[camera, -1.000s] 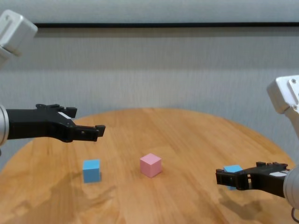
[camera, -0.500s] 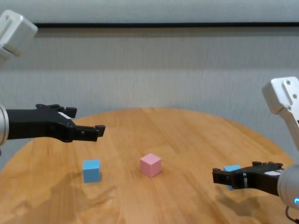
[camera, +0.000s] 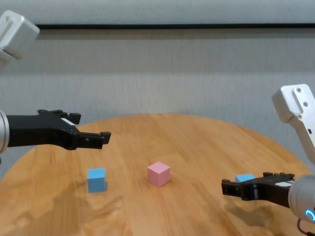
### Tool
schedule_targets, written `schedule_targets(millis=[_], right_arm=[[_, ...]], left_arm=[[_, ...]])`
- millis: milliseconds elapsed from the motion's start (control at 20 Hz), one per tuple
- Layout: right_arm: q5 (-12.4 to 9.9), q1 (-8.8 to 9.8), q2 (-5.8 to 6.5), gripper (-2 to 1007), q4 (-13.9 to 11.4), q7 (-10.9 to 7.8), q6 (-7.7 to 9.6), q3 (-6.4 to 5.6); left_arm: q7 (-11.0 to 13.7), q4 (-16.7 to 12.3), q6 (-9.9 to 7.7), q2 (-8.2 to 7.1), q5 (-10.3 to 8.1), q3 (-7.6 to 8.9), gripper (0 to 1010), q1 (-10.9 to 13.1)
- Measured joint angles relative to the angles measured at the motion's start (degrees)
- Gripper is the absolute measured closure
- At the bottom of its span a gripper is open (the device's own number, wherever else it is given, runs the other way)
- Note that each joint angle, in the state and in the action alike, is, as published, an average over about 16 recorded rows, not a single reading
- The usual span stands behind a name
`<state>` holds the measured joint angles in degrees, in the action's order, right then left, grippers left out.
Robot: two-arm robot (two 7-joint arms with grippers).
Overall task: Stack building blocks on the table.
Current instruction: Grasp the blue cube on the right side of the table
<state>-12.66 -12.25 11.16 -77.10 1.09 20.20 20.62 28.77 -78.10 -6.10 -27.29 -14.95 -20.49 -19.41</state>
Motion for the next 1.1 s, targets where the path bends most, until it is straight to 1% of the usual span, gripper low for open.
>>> schedule_targets(millis=[350, 600, 800, 1100], right_arm=[[0.66, -0.05, -0.50, 6, 0.43, -0.43, 0.23, -0.47], [0.92, 0.07, -0.89, 36, 0.54, -0.66, 0.44, -1.02], [1.05, 0.22, -1.23, 94, 0.58, -0.80, 0.56, -1.53], [1.31, 0.42, -1.81, 246, 0.65, -1.10, 0.86, -2.35]], left_arm=[[0.00, 0.00, 0.00, 0.00, 0.00, 0.00, 8, 0.00], [0.00, 0.00, 0.00, 0.00, 0.00, 0.00, 8, 0.00], [0.00, 0.00, 0.00, 0.00, 0.00, 0.00, 8, 0.00], [0.00, 0.00, 0.00, 0.00, 0.00, 0.00, 8, 0.00]])
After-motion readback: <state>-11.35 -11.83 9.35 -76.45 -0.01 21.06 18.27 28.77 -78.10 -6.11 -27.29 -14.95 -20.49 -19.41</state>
